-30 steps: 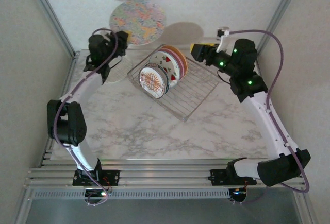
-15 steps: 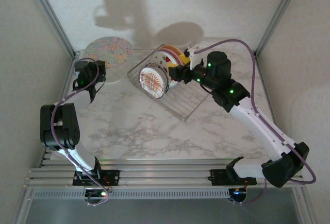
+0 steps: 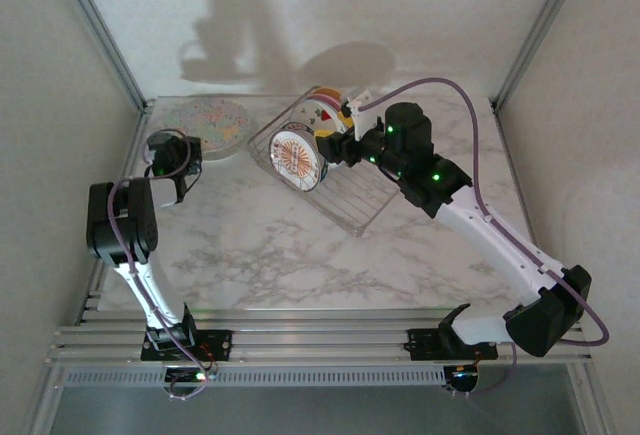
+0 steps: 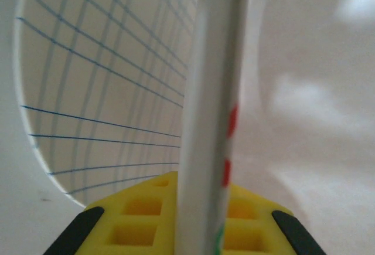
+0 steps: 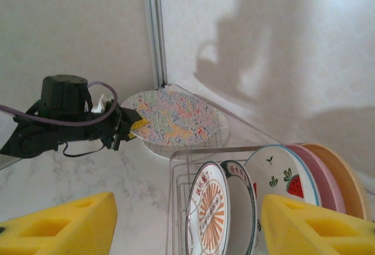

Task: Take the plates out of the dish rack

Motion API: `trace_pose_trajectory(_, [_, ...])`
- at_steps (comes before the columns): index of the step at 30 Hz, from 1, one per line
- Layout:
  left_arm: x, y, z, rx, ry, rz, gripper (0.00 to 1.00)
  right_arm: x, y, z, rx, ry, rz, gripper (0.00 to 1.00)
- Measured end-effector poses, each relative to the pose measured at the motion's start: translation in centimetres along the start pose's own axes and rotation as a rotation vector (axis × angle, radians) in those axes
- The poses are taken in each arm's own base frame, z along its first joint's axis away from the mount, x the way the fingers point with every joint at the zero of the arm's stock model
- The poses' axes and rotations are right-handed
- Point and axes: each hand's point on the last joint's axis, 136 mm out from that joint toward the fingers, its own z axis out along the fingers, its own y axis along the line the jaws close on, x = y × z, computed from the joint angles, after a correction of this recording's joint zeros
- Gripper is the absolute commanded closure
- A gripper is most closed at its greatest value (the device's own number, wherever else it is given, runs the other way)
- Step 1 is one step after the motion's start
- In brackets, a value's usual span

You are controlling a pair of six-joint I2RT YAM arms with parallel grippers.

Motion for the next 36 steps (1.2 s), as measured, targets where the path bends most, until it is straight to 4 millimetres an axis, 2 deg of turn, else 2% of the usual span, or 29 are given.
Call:
trace_pose_trajectory(4, [-0.2,0.9,1.0,-0.013,0.007,0.004,1.00,0.1,-0.2,0.0,0.013,0.004,0.000,0.33])
trace_pose_trajectory(20, [-0.6,1.6,3.7,-0.003,0.027,0.024,0.99,0.2,-0.5,0.0,0.031,0.010,0.002,0.33])
trace_pose_trajectory(28, [-0.6,2.4,4.4,-0.021,0.032,0.019,0.92,0.3,-0.5,0.0,0.030,0.017,0.003,0.32])
trace_pose_trajectory(32, [-0.7,2.0,4.7,-0.020,0.035,0.019,0.90,0.5,-0.5,0.2,0.030,0.022,0.003,0.32])
trace_pose_trajectory(36, [-0.8,1.6,5.0,-0.020,0.038,0.024,0.77,0.7,-0.5,0.4,0.030,0.028,0.004,0.31])
